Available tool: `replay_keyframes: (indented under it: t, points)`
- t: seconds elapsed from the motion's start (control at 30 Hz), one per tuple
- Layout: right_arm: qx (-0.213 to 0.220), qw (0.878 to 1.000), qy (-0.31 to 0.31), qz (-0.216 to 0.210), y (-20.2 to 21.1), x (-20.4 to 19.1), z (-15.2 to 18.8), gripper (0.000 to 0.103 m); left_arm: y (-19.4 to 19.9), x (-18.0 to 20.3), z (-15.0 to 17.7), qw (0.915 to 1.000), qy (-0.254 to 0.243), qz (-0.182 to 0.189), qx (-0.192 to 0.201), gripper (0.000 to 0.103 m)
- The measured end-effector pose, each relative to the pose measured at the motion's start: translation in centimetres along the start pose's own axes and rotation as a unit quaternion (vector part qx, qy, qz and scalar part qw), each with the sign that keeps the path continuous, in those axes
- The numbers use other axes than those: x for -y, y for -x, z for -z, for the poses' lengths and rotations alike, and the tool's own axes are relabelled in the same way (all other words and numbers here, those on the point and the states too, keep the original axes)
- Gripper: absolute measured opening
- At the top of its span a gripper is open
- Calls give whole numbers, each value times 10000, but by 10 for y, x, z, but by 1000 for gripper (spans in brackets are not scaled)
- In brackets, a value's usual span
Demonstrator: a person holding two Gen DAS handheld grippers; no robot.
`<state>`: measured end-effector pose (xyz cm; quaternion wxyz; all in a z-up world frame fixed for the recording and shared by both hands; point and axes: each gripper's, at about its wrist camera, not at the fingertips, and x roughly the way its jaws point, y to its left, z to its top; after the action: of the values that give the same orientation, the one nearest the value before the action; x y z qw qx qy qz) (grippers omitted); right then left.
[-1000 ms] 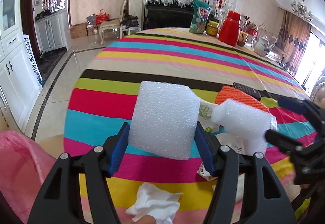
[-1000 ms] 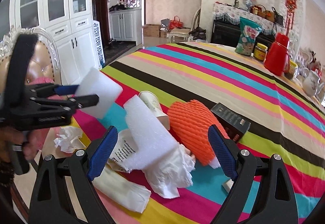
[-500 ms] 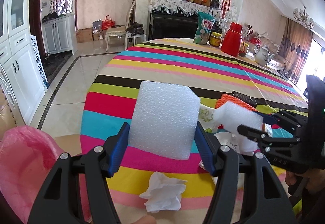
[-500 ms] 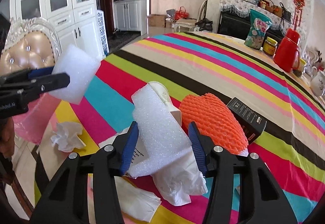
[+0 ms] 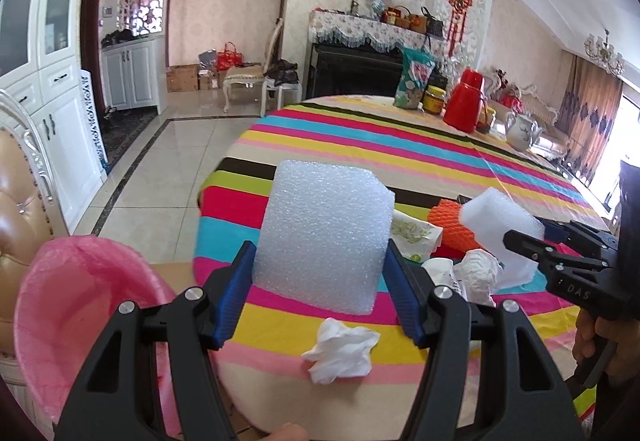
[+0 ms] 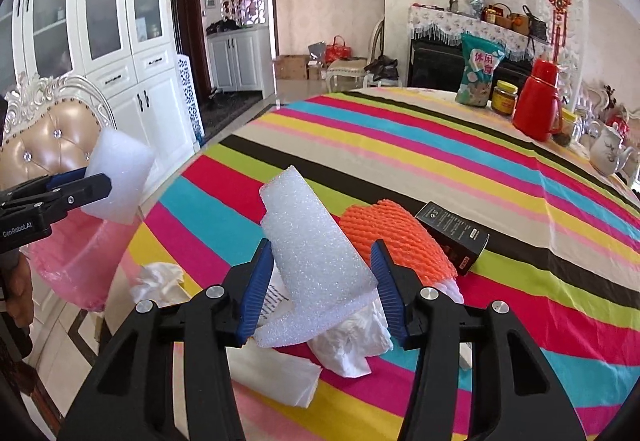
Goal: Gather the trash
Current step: 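Carry the foam block and foam sheet over the pink bin with both tools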
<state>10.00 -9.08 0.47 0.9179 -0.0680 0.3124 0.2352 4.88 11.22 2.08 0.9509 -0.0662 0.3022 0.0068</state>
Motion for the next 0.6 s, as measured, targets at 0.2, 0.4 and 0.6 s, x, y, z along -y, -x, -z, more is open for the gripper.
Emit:
replay_keyframes:
  t: [0.2,0.4,0.6]
  points:
    - [195,9998,26,-87,17,-18,-8,49,35,-28,3,9993,187,-259,186,61]
    - [332,9991,85,-241,27,-42,-18,49,72,-56,8,9973,307,-552,375,61]
    - [389,9981,226,-431,27,-76,-27,49,107,-85,11,9939,462,-827,570,61]
